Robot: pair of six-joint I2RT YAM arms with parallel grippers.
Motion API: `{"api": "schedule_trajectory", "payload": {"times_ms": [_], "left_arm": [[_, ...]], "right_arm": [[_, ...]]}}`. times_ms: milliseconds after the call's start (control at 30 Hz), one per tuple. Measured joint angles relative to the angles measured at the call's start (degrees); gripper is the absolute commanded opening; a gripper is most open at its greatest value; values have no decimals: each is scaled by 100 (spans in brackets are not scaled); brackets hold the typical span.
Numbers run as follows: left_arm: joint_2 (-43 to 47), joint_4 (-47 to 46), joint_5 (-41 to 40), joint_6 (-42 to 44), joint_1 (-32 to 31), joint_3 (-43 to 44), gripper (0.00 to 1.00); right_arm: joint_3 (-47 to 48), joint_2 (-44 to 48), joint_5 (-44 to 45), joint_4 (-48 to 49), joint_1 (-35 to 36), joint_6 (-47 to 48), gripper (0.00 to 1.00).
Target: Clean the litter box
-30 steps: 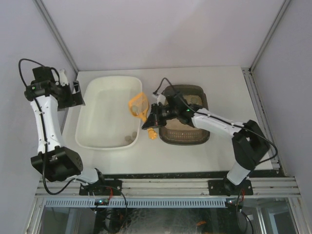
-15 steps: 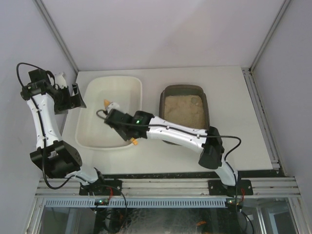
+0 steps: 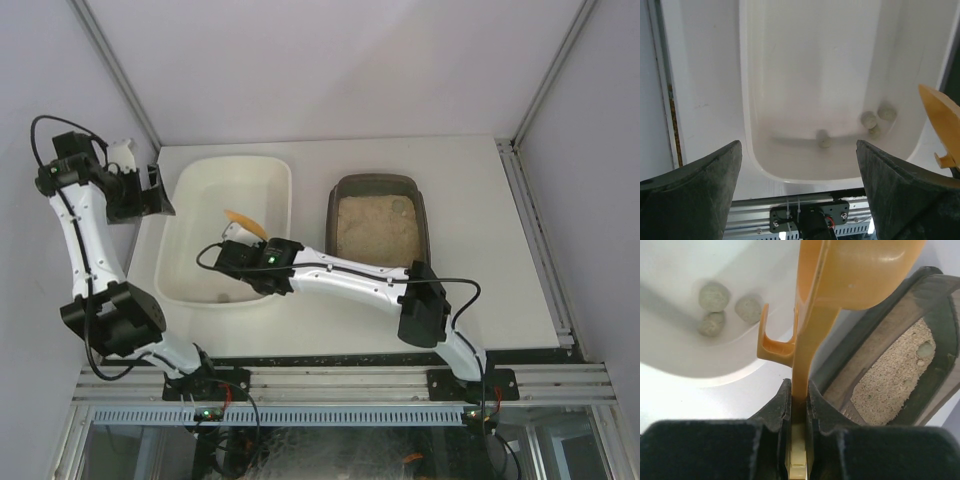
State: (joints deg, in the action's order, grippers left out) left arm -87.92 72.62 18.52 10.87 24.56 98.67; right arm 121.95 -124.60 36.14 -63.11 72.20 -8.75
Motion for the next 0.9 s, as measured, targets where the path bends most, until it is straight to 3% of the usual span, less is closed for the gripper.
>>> {"api": "schedule_trajectory", "payload": {"times_ms": [100, 200, 333, 400, 433, 533, 633, 767, 900], "left_arm": [[-417, 404, 284, 269, -28, 922, 100], [-730, 511, 317, 435, -264, 1471, 100], [-1318, 649, -188, 546, -1416, 2234, 87], [-1742, 643, -413, 612, -2065, 2723, 99], [-1932, 601, -450, 649, -2304, 2907, 100], [-2468, 273, -225, 675, -3016, 3215, 100], [-2796, -186, 216, 680, -3451, 3220, 100], [-3307, -911, 223, 852, -4048, 3622, 100], [-3886, -1585, -289, 1460, -4896, 4116, 100]], "right_arm": [[-173, 96, 116, 59, -52, -31, 0], [-984, 678, 33, 256, -157, -208, 0], [-2682, 2428, -444, 632, -754, -649, 0], [-3453, 3491, -699, 892, -1325, -962, 0], [-3838, 4041, -837, 1032, -1617, -1132, 0], [-4876, 5554, -1038, 1357, -2457, -1665, 0], [-5600, 6502, -1340, 1550, -2594, -2120, 0], [-6376, 7222, -1768, 1644, -2767, -2627, 0], [-6865, 7834, -2114, 1631, -3042, -3003, 0]]}}
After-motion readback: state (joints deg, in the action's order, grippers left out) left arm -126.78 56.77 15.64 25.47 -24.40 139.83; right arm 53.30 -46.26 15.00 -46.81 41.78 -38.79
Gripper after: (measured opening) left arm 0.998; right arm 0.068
